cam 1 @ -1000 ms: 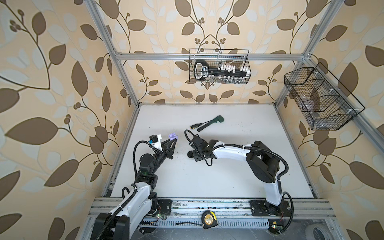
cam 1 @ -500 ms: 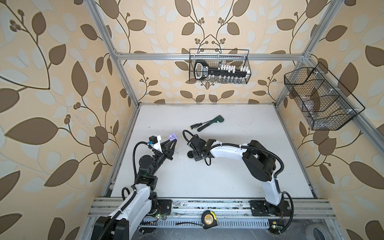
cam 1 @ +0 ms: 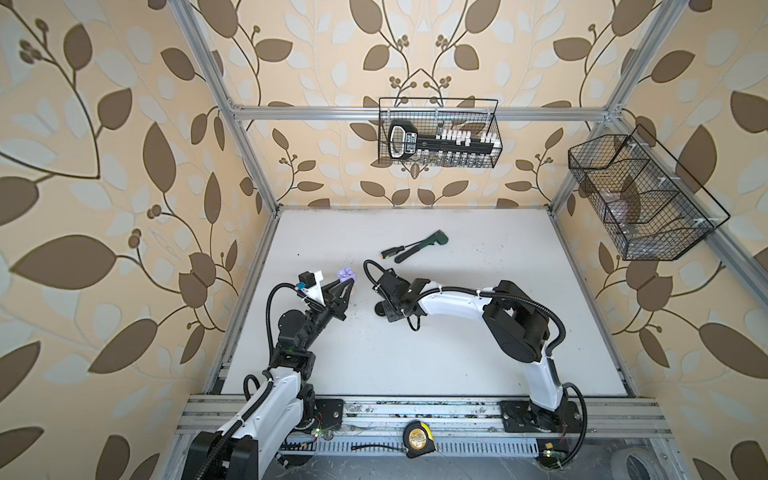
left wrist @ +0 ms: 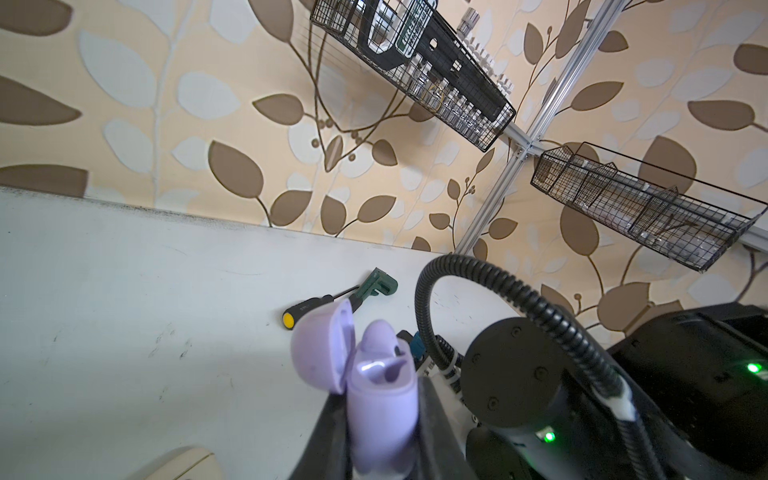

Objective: Insert the wireless bluetooth earbuds into the charging case
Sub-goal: 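Lower the right gripper and close it on the second lilac earbud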

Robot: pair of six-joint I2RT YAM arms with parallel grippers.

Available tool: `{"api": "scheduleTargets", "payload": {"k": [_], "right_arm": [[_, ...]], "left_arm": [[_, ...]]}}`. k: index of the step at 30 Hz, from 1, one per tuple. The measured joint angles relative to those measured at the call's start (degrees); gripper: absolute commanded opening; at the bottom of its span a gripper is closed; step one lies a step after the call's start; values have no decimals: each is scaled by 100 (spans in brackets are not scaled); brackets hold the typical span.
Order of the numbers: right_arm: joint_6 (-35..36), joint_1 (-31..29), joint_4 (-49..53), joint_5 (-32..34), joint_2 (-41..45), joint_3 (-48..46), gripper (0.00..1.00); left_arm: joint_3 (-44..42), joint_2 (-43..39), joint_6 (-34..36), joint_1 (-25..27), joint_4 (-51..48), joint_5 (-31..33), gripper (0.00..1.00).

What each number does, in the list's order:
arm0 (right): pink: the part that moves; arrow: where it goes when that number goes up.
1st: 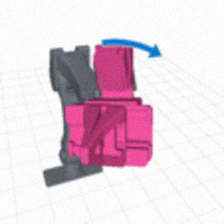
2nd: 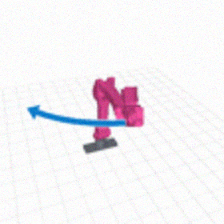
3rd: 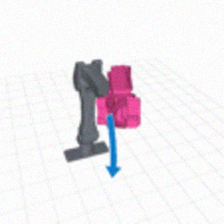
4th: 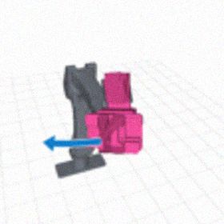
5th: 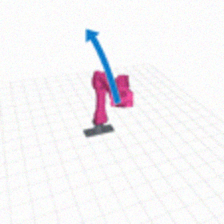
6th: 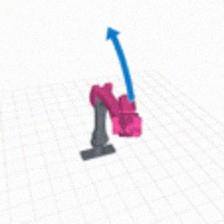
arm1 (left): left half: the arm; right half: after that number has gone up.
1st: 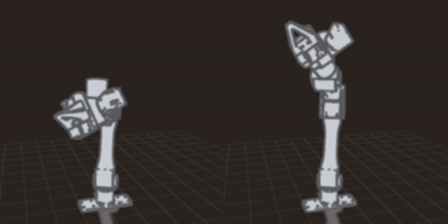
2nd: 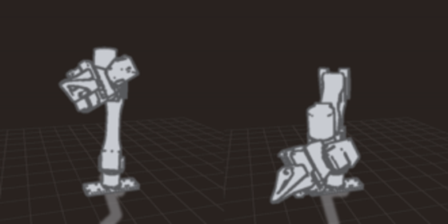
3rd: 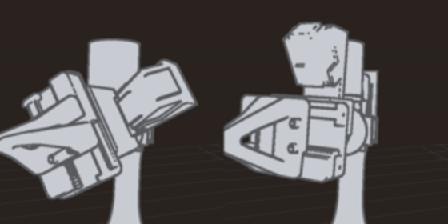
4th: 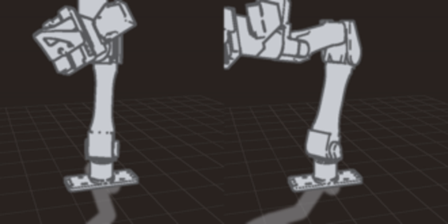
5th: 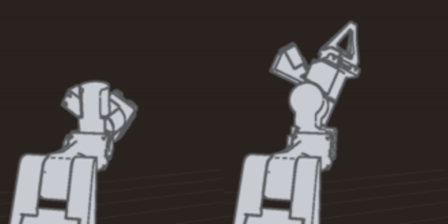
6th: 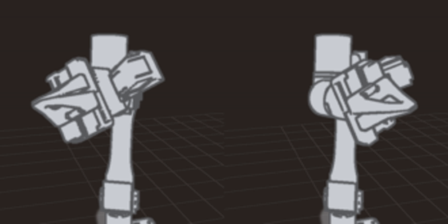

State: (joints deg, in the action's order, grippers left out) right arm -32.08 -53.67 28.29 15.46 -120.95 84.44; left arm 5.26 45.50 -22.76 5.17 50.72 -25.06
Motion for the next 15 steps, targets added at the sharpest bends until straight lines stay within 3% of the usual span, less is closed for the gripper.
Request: {"api": "scheduleTargets", "payload": {"k": [15], "right_arm": [[-9,-22,-48,74,-15,0,16]], "left_arm": [[0,68,-2,0,90,-219,0]]}}
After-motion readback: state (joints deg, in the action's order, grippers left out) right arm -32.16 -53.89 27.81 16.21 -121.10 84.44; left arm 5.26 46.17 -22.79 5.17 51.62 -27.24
